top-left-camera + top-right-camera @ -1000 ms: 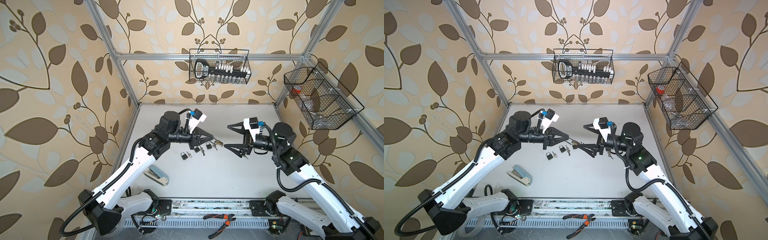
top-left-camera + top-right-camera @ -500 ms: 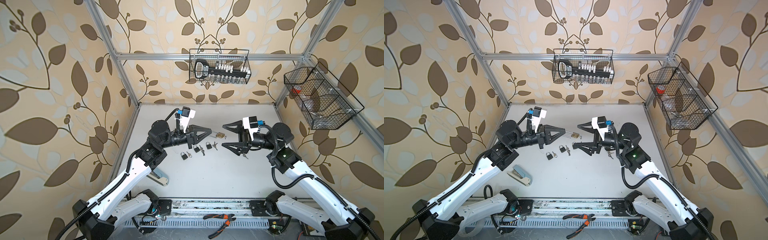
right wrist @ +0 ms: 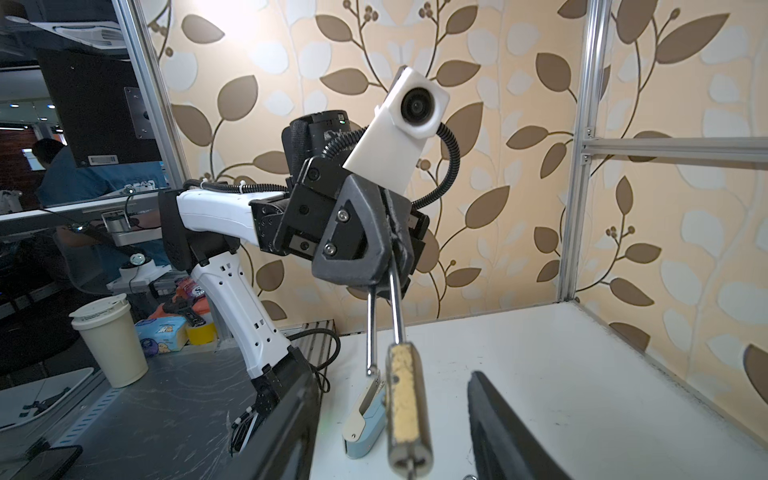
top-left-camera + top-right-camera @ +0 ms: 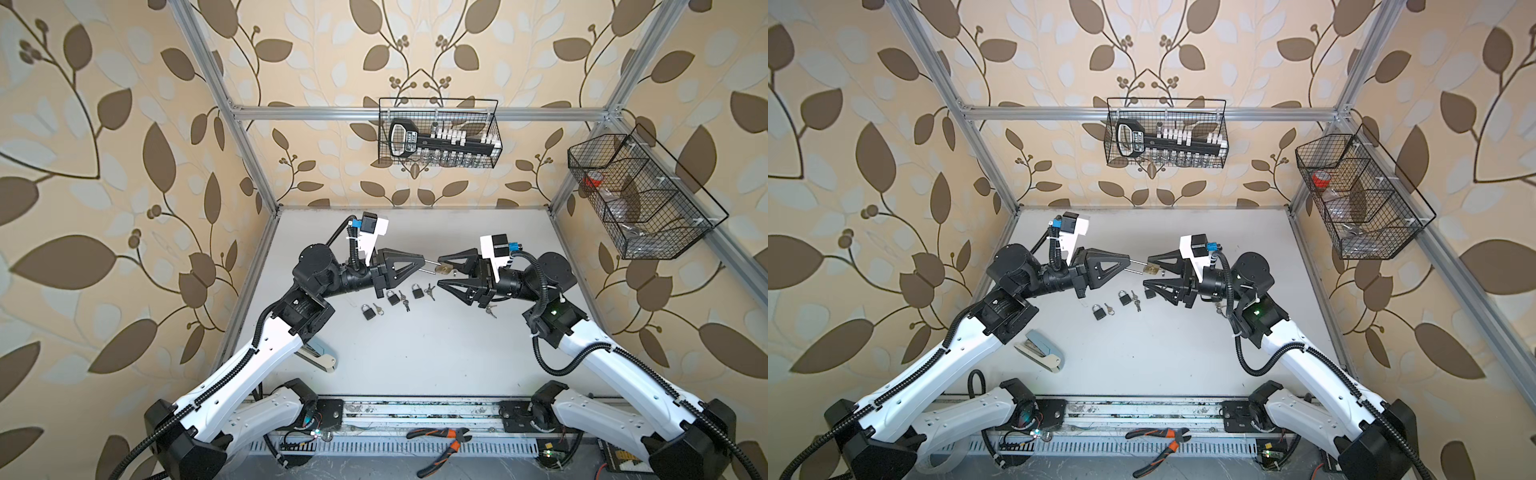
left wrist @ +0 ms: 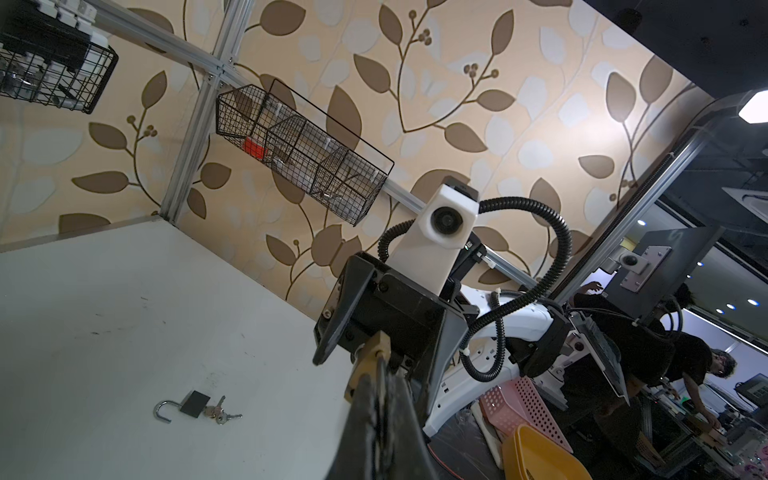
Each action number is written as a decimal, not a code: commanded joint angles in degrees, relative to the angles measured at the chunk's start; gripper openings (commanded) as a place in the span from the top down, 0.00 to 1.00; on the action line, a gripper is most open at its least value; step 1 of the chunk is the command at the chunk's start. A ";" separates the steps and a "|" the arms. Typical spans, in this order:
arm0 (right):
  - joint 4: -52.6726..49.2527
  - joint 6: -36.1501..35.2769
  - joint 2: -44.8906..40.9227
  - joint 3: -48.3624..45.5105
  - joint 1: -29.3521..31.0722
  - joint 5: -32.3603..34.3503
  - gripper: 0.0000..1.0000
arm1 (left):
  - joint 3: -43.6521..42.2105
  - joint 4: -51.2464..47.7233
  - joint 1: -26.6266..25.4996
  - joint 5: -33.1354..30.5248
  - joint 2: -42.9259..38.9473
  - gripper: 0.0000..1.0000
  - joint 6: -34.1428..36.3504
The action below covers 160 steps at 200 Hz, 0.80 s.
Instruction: Lock with the key
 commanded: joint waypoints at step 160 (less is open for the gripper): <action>2.62 1.53 -2.78 -3.80 0.30 6.10 0.58 | -1.81 6.33 -1.21 -1.45 -1.32 1.00 -1.63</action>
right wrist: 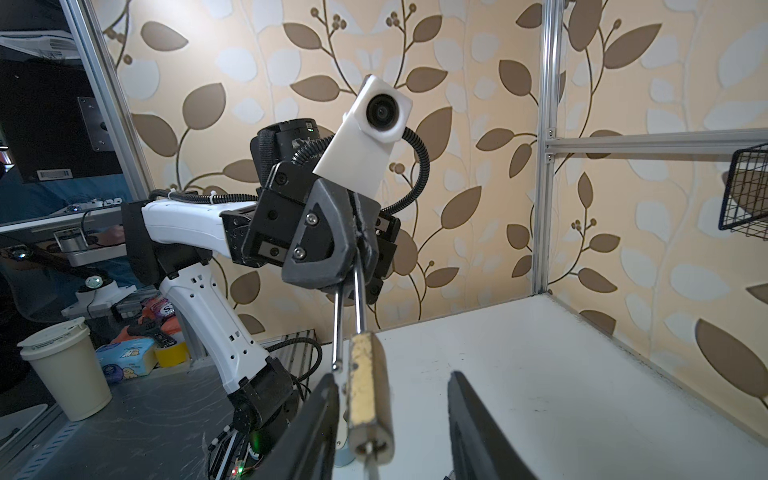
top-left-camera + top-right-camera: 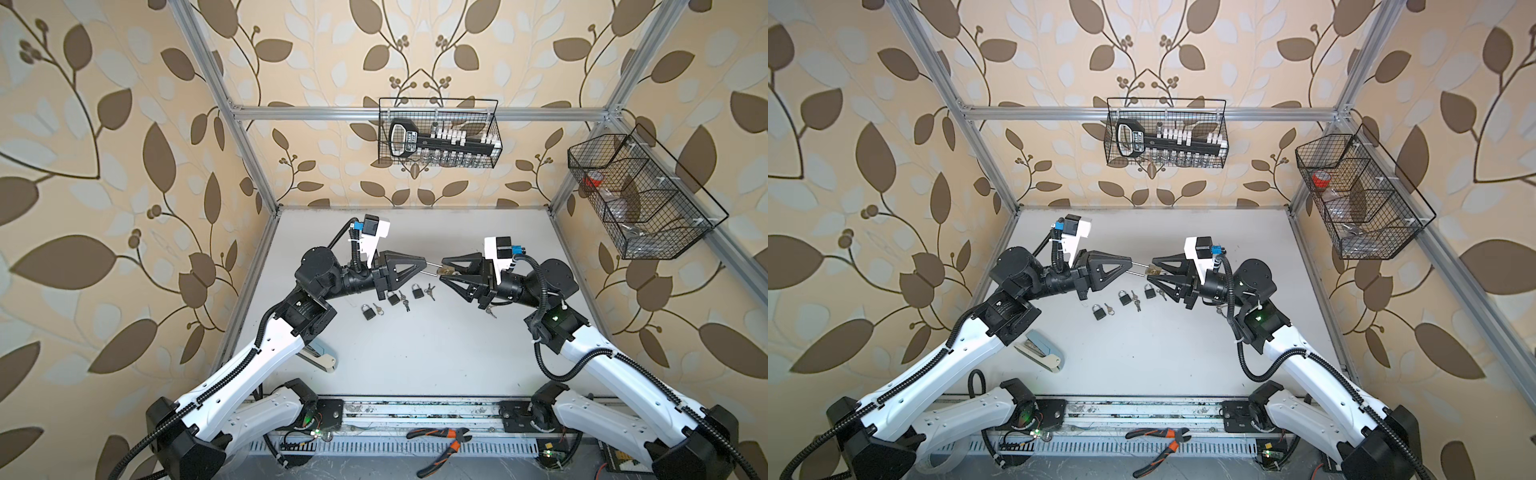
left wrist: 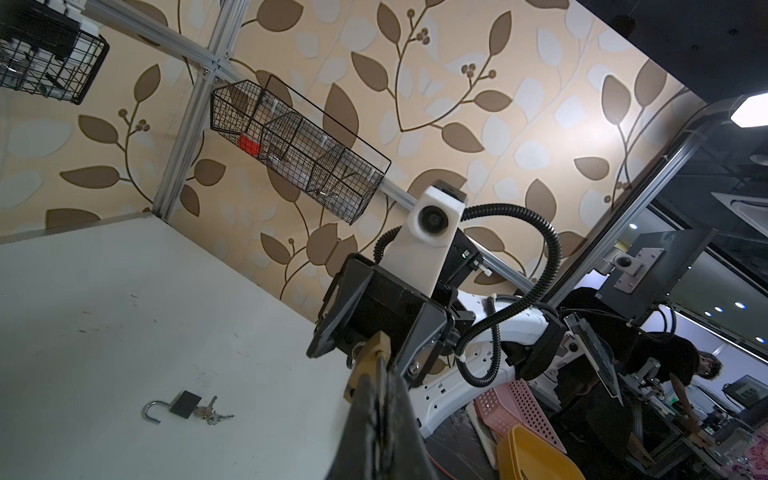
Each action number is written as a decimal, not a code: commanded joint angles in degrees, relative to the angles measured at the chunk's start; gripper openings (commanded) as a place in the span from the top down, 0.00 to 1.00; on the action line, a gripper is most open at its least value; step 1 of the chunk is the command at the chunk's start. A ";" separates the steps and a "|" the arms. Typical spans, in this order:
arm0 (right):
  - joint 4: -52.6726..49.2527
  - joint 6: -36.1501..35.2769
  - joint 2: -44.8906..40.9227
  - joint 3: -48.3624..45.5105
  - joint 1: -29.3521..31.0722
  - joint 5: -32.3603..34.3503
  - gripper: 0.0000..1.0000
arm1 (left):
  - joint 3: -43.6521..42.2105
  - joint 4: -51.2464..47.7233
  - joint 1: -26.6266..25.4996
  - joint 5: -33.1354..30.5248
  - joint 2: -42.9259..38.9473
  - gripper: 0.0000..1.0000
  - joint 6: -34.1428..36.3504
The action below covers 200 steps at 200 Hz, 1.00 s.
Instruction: Lock with the key
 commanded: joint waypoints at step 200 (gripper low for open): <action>3.10 2.80 -0.21 -1.19 0.26 0.81 0.63 | -1.96 6.04 -0.72 -1.03 -1.84 1.00 -0.34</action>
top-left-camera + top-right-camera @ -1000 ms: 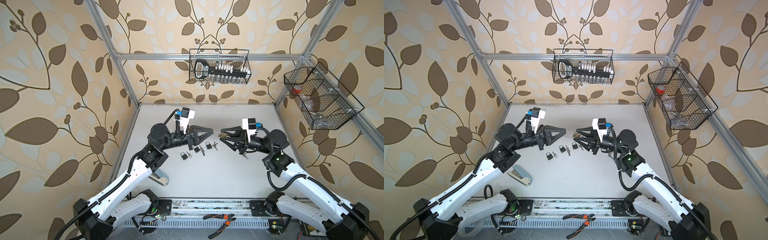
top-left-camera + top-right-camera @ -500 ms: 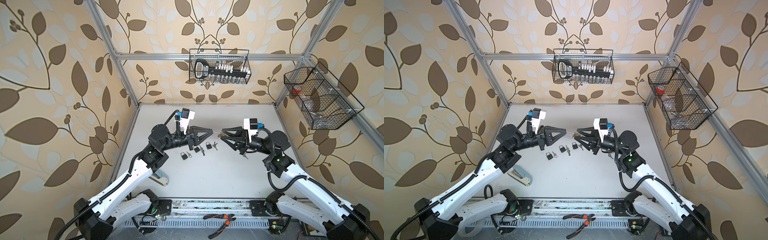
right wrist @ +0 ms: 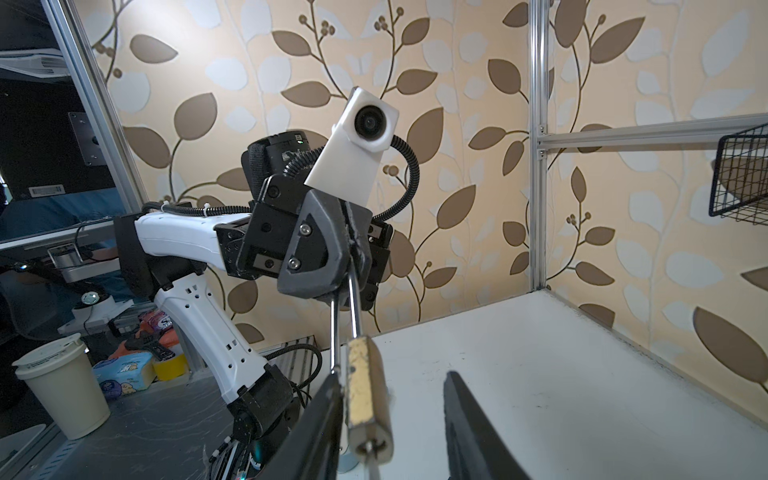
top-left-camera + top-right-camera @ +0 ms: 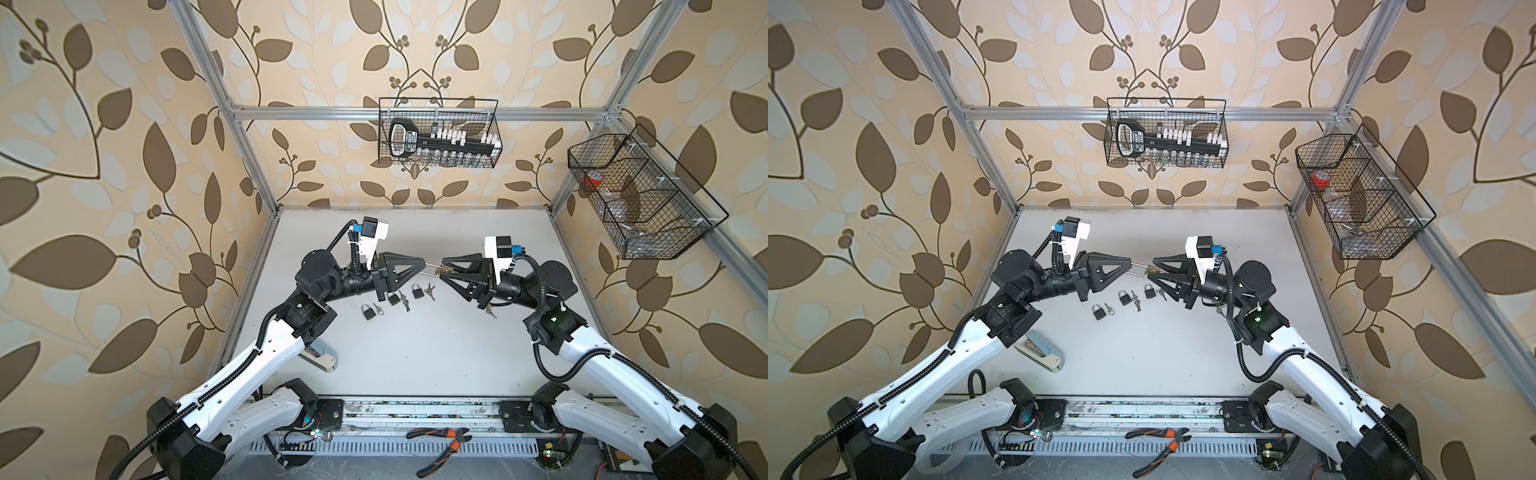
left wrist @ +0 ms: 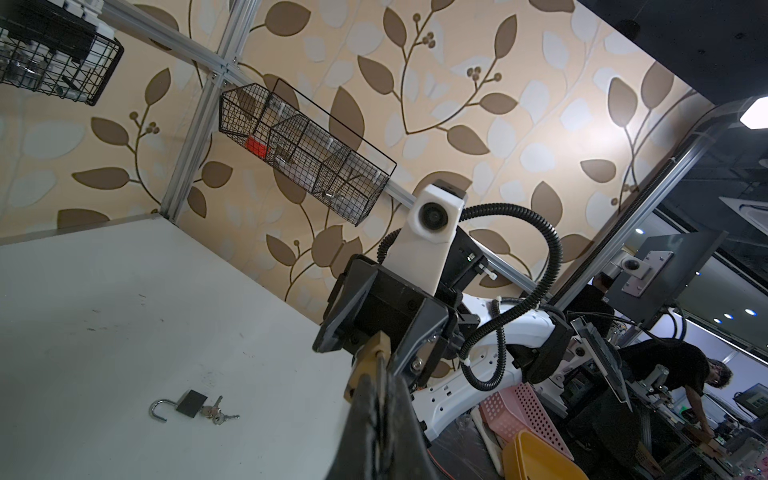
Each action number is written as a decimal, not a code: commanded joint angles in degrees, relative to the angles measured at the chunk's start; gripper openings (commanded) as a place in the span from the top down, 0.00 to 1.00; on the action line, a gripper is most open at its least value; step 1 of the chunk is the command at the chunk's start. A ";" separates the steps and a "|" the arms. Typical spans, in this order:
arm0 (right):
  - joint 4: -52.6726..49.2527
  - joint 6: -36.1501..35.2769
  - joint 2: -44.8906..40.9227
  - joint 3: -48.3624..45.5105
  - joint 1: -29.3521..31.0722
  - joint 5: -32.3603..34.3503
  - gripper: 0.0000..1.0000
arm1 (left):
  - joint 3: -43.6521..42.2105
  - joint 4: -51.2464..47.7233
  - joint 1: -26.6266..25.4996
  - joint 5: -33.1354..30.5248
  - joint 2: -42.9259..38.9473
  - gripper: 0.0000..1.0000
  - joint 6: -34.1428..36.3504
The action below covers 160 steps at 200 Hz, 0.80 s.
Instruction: Lock with the key
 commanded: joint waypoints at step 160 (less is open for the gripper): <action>-30.37 -6.25 3.38 17.15 -6.20 -12.64 1.00 | 11.85 -28.03 -0.58 -9.48 -3.53 0.63 20.27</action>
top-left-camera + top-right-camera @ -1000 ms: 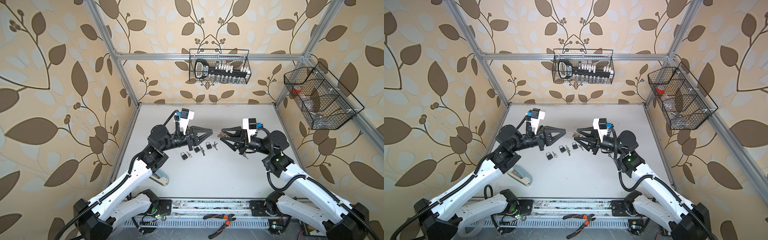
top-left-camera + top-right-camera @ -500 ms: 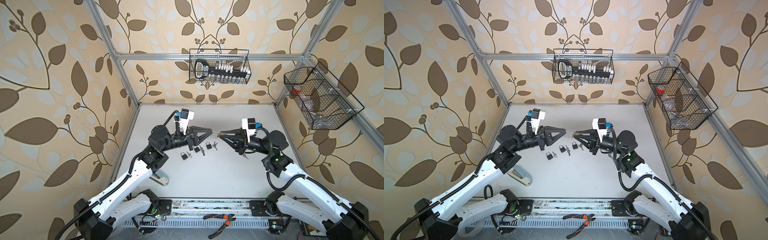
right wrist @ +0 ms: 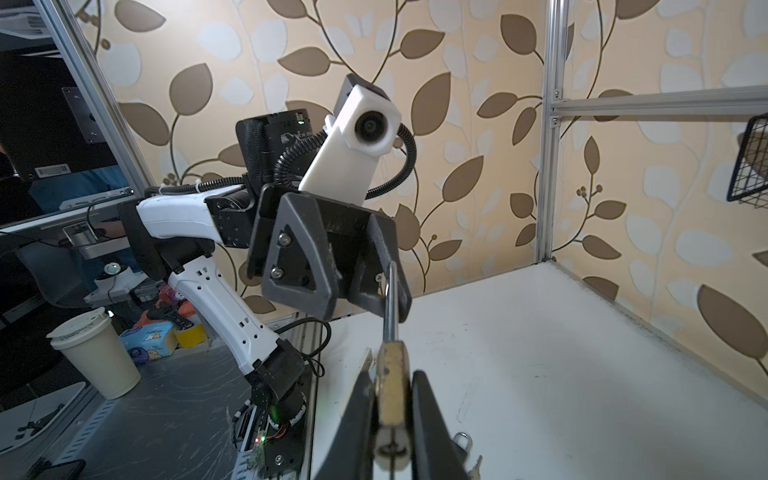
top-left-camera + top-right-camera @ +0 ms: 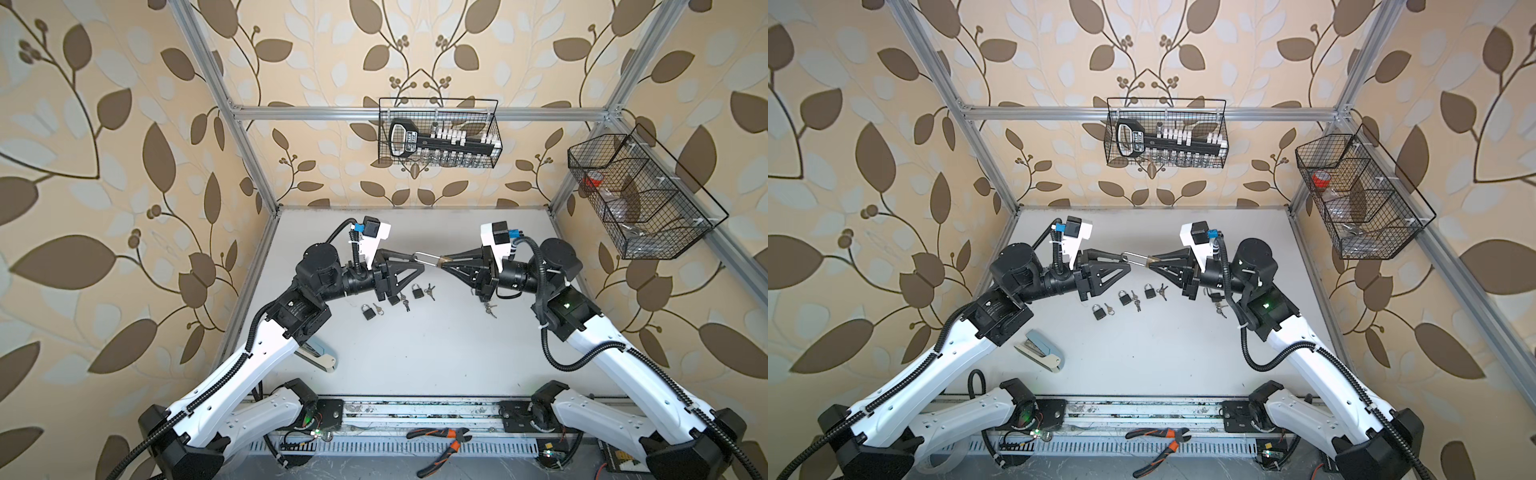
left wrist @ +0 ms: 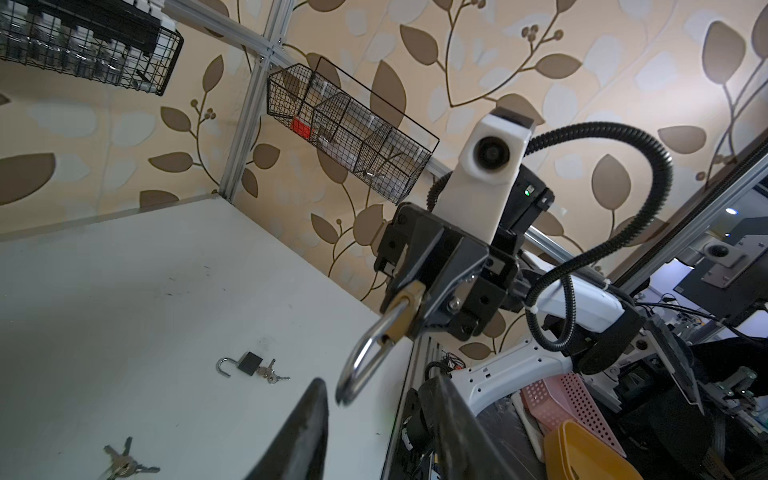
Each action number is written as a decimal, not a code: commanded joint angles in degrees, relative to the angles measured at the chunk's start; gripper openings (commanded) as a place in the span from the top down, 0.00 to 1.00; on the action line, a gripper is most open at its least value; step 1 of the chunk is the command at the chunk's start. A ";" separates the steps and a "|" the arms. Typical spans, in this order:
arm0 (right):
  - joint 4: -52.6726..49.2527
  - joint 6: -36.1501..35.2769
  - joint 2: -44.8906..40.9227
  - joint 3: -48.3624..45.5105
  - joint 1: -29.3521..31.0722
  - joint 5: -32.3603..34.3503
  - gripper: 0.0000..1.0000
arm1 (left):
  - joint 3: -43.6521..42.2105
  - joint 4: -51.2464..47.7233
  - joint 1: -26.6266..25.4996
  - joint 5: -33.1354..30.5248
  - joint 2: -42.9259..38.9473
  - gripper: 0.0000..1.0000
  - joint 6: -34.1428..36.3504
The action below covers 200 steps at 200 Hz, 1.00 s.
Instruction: Lock with the key
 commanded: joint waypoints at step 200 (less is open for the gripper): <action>-2.80 7.38 2.10 3.61 -5.23 -22.99 1.00 | 5.64 -4.71 -0.63 14.96 1.08 0.73 9.65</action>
